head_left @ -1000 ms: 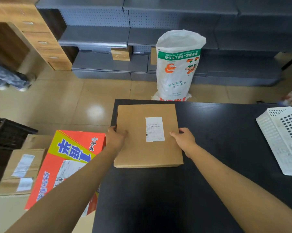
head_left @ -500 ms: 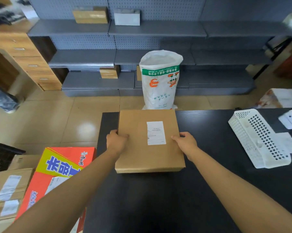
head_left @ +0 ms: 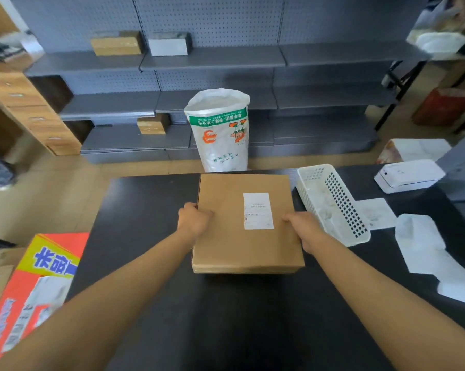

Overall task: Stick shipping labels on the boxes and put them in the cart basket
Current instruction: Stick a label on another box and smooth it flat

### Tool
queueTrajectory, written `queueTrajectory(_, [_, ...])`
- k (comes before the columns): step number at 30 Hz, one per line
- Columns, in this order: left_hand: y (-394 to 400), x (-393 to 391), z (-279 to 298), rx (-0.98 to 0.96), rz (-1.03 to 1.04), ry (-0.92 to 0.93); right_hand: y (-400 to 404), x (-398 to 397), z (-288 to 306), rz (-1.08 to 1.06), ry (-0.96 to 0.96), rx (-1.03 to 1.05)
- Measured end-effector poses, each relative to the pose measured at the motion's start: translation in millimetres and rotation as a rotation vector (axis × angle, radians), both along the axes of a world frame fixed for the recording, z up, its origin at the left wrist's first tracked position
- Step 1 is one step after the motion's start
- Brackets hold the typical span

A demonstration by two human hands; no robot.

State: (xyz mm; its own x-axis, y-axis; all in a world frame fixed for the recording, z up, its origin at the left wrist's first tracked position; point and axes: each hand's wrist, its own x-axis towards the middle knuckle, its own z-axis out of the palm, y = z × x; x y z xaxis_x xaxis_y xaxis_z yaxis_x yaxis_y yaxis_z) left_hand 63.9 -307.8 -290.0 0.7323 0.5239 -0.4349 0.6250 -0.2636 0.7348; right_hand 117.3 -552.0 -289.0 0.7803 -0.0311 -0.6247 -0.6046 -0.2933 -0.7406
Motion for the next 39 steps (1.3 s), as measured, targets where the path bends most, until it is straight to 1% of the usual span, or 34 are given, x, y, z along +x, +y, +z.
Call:
queueTrajectory(6, [-58.7,-2.2,-4.8,-0.017,0.042,0.023,-57.8,5.4,1.0,-0.004,0.038,0.016])
queueTrajectory(14, [-86.4,-26.6,-46.4,-0.076,0.075,0.105,-77.1,-6.4,-37.0,0.047,0.093,-0.034])
queueTrajectory(18, [-94.0,-36.6,-67.3,-0.024,0.062,0.123,-79.4,-13.6,-57.6,0.104,0.115,-0.029])
queueTrajectory(20, [-97.5,-40.7,-74.3,0.016,0.072,0.099,-82.0,-16.6,-64.4,0.109,0.102,-0.042])
queueTrajectory(22, [-99.4,-41.8,-78.2,0.025,0.081,0.069,-84.1,-16.4,-67.7,0.106,0.048,-0.081])
queueTrajectory(23, [-99.9,-42.5,-79.3,0.011,0.092,0.057,-84.2,-15.6,-68.2,0.115,-0.010,-0.119])
queueTrajectory(27, [-99.9,-46.1,-81.7,-0.067,0.097,-0.028,-70.1,-14.0,-63.8,0.313,-0.396,-0.408])
queueTrajectory(31, [-98.8,-46.1,-81.9,-0.077,0.074,-0.036,-50.2,-6.2,-57.1,0.435,-0.682,-0.673])
queueTrajectory(32, [-99.2,-46.1,-81.9,-0.079,0.074,-0.038,-46.1,-2.3,-56.6,0.459,-0.692,-0.673])
queueTrajectory(35, [-99.4,-46.7,-82.6,-0.084,0.082,-0.033,-36.0,7.2,-58.3,0.527,-0.554,-0.556])
queueTrajectory(39, [-99.0,-47.6,-82.8,-0.113,0.102,-0.030,-34.2,12.0,-62.9,0.562,-0.554,-0.572])
